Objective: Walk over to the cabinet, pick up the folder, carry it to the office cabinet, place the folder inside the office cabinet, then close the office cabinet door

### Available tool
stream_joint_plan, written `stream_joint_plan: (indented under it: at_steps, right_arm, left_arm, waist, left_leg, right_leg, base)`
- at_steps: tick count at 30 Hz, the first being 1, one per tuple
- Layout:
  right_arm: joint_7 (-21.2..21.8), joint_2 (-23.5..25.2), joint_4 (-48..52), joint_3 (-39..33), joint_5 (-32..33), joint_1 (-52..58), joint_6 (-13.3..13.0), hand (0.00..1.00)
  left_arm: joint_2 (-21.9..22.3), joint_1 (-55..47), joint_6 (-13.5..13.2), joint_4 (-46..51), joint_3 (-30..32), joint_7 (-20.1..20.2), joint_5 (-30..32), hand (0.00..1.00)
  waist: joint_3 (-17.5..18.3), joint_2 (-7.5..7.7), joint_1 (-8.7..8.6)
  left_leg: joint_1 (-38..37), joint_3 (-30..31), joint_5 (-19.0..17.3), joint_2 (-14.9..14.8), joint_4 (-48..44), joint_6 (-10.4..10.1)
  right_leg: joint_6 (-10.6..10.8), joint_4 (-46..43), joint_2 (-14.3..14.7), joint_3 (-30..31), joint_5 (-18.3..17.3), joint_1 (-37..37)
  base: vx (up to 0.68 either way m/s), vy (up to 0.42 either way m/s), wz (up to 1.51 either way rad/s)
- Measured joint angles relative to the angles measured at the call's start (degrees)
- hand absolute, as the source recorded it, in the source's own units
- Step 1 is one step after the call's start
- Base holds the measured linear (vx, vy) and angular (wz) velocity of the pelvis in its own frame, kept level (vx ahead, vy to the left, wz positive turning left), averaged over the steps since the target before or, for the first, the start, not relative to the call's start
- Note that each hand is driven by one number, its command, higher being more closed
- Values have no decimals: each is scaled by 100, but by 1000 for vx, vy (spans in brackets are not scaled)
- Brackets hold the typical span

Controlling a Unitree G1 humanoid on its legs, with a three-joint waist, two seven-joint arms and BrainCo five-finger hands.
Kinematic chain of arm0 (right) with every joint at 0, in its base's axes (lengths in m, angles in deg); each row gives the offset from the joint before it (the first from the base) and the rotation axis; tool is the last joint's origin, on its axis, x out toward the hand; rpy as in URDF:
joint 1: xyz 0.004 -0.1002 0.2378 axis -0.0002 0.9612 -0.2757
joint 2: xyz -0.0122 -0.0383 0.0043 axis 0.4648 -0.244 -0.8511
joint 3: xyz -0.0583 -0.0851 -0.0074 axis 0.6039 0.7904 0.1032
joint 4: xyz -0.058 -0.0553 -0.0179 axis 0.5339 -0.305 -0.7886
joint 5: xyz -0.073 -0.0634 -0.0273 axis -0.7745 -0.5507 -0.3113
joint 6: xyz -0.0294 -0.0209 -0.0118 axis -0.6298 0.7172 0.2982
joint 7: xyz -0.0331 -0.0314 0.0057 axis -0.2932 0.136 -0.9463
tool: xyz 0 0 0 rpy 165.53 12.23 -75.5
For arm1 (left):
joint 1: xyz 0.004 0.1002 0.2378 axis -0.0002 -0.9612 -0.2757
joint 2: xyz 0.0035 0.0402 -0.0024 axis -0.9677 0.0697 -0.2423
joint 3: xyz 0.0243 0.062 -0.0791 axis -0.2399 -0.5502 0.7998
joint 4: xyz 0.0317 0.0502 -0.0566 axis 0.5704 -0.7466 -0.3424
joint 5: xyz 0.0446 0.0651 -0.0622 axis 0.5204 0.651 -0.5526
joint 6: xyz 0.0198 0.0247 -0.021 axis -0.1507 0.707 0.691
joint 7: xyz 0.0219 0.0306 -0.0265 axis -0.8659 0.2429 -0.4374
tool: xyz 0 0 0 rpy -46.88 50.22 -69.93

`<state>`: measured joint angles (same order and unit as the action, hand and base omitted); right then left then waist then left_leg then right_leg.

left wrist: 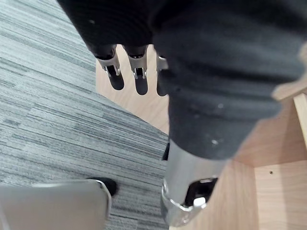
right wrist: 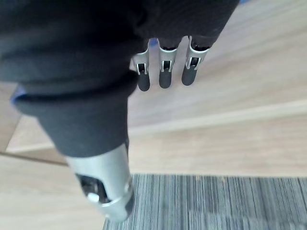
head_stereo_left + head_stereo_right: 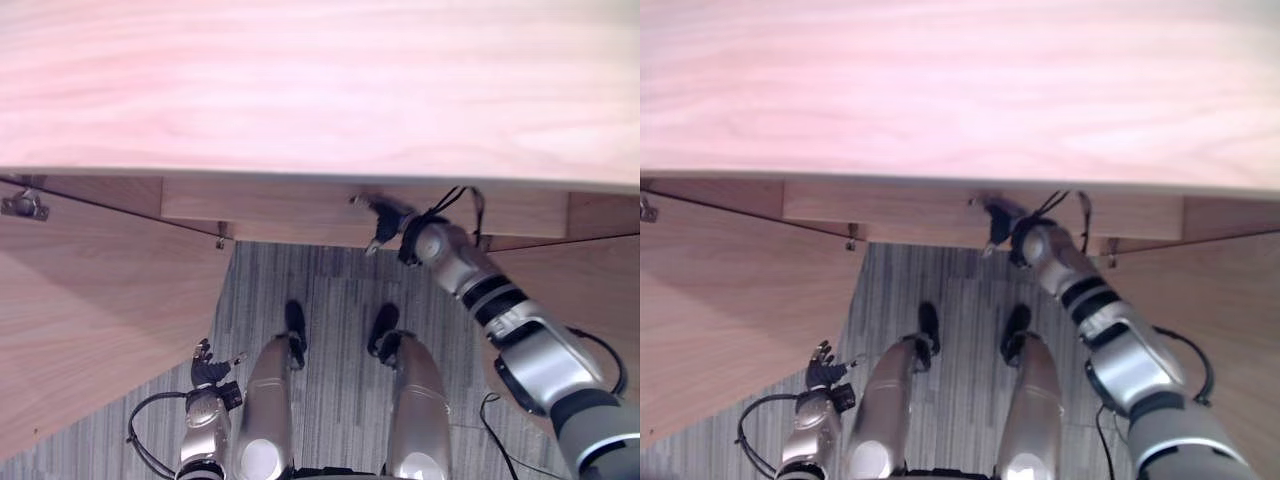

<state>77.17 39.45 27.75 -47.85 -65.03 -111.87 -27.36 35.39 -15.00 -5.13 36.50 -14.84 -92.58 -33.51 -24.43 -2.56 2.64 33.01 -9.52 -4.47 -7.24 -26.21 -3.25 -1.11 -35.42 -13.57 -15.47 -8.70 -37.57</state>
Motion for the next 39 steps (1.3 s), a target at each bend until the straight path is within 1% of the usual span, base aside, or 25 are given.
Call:
stream_joint_plan:
  at_steps: [1,2,3,5,8,10,11,12,15,16,17,18,19,20,21,22,25,27,29,34,35,36,37,38,39]
  right_arm:
    - [14,131,-78,7,-52,111,-14,0]
    - [110,460,-331,39,-112,369,-29,0]
    - [199,621,-495,73,-113,478,-24,0]
    - [336,1227,-1458,198,-117,1138,97,0]
    - [307,1648,-2036,3,-91,1757,153,0]
    - [-58,1907,-2395,-1229,247,2445,188,0]
    - [-174,1949,-2442,-1634,389,2578,193,0]
    - [-532,1976,-2461,-2353,892,2839,182,0]
    - [-1295,2012,-2427,-4103,2135,3380,45,0]
    - [-1345,2019,-2425,-4259,2261,3442,28,0]
    - [-1428,2076,-2387,-4777,2532,3677,-34,0]
    - [-1461,2112,-2374,-4959,2633,3771,-52,0]
    - [-1556,2228,-2341,-5279,2814,4045,-83,0]
    - [-1591,2291,-2340,-5482,2862,4216,-100,0]
    - [-1609,2337,-2342,-5570,2893,4342,-99,0]
    - [-1654,2384,-2278,-5712,3075,4573,-127,0]
    - [-1715,2391,-2217,-5724,3306,4716,-163,0]
    - [-1746,2428,-2217,-5875,3421,4762,-158,0]
    - [-1759,2467,-2123,-5870,3596,4825,-160,0]
    - [-1811,2452,-2111,-5586,4092,4863,-163,0]
    - [-1809,2456,-2083,-5457,4206,4863,-159,0]
    - [-1805,2464,-2020,-5458,4228,4864,-156,0]
    - [-1805,2456,-1996,-5460,4236,4855,-162,0]
    - [-1810,2433,-1992,-5465,4233,4854,-158,0]
    - [-1811,2434,-1993,-5472,4230,4869,-157,0]
  left_arm:
    - [-3,-3,0,-3,-6,28,0,0]
    - [-8,-16,-1,-21,-20,62,-1,0]
    - [-15,-19,-1,-32,-39,83,0,0]
    - [-59,-17,-23,-114,-246,150,88,0]
    - [-70,-23,-35,-290,-240,151,242,0]
    - [-25,-37,-40,-321,-227,147,421,0]
    - [-2,-37,-52,-322,-217,147,471,0]
    - [43,-46,-111,-367,-192,126,615,0]
    - [134,-72,-191,-697,-154,-73,842,0]
    - [150,-90,-198,-736,-137,-98,873,0]
    - [192,-114,-228,-921,-35,-159,971,0]
    - [198,-125,-242,-1022,14,-184,998,0]
    - [226,-153,-258,-1319,95,-248,998,0]
    - [230,-173,-262,-1507,99,-259,999,0]
    - [229,-181,-263,-1620,65,-259,999,0]
    - [230,-245,-279,-1871,8,-258,1003,0]
    - [231,-223,-328,-2152,-33,-255,1000,0]
    - [222,-154,-392,-2455,-395,-218,1021,0]
    - [208,-34,-429,-2690,-684,-112,1110,0]
    - [199,40,-451,-2928,-873,26,1392,0]
    - [198,38,-450,-2919,-891,56,1440,0]
    - [203,43,-445,-2906,-917,99,1430,0]
    - [201,35,-443,-2888,-908,115,1415,0]
    - [202,32,-440,-2883,-896,113,1389,0]
    - [201,25,-439,-2885,-907,114,1357,0]
  waist:
    - [19,36,2]
    - [63,112,8]
    - [94,143,21]
    - [111,167,98]
    - [116,170,137]
    - [181,179,118]
    - [221,174,106]
    - [348,178,91]
    - [762,177,19]
    - [828,184,15]
    - [1004,169,15]
    - [1062,159,15]
    - [1244,177,-7]
    - [1370,175,-34]
    - [1454,181,-56]
    - [1650,188,-63]
    - [1734,173,-136]
    - [1832,175,-214]
    - [1861,201,-234]
    - [1843,248,-254]
    - [1829,275,-246]
    - [1825,211,-248]
    - [1807,194,-247]
    - [1792,216,-245]
    - [1798,223,-243]
  left_leg:
    - [-159,-12,66,2,178,-5]
    - [-550,-31,194,1,581,-47]
    - [-683,-43,239,0,716,-49]
    - [-1256,-51,420,-28,1254,-135]
    - [-1627,-127,479,-93,1528,-155]
    - [-1926,-224,469,-127,1516,-169]
    - [-1981,-225,455,-129,1493,-190]
    - [-2058,-221,420,-138,1450,-239]
    - [-2212,-171,336,-100,1382,-346]
    - [-2237,-141,310,-97,1383,-349]
    - [-2368,41,206,-98,1425,-345]
    - [-2463,110,134,-102,1474,-326]
    - [-2626,60,63,-94,1612,-224]
    - [-2674,45,60,-72,1694,-218]
    - [-2732,37,60,-37,1771,-211]
    - [-2900,0,79,63,2002,-163]
    - [-3187,-200,127,141,2235,-70]
    - [-3371,-375,134,188,2330,-38]
    - [-3529,-604,103,213,2342,40]
    - [-3975,-1290,-173,178,2139,121]
    - [-4032,-1598,-239,91,2046,165]
    - [-4036,-1872,-265,-11,2008,205]
    - [-4083,-1993,-275,-65,2000,196]
    - [-4265,-2224,-274,-150,2006,176]
    - [-4369,-2336,-293,-194,1996,137]
  right_leg:
    - [5,134,33,-20,37,130]
    - [13,432,110,-73,98,475]
    - [19,524,141,-87,111,587]
    - [31,922,280,-172,170,1096]
    - [36,1187,418,-171,246,1446]
    - [83,1404,481,-170,301,1828]
    - [90,1473,495,-167,325,1920]
    - [106,1627,536,-140,394,2059]
    - [173,2040,625,32,627,2313]
    - [179,2113,647,65,654,2336]
    - [203,2324,741,191,749,2455]
    - [242,2415,788,251,774,2516]
    - [244,2628,866,396,870,2627]
    - [272,2767,890,474,930,2686]
    - [293,2842,894,529,971,2706]
    - [333,2998,916,761,1086,2706]
    - [371,3199,940,1014,1269,2829]
    - [398,3260,951,1178,1374,2901]
    - [376,3257,970,1373,1443,2930]
    - [413,3187,1129,1888,1473,3068]
    - [338,3170,1105,1735,1314,3025]
    - [61,2737,802,583,934,2887]
    - [-9,2366,567,-85,735,2802]
    - [-55,1728,136,-1120,504,2818]
    - [-95,1491,-9,-1466,454,2888]
  base:
    - [178,31,-7]
    - [148,-6,-5]
    - [189,-20,-4]
    - [182,-26,-4]
    - [112,-18,-14]
    - [129,-6,-13]
    - [88,13,-14]
    - [42,22,-16]
    - [11,61,-27]
    - [-24,53,-42]
    - [-24,34,-41]
    - [-40,56,-64]
    - [-44,67,-47]
    - [-51,75,-44]
    - [-9,106,-53]
    - [16,97,-63]
    - [16,74,-62]
    - [33,67,-41]
    - [43,76,-50]
    - [-2,64,-71]
    - [-104,39,-92]
    - [-94,27,-96]
    - [-17,44,-97]
    - [50,27,-80]
    - [108,-8,-121]
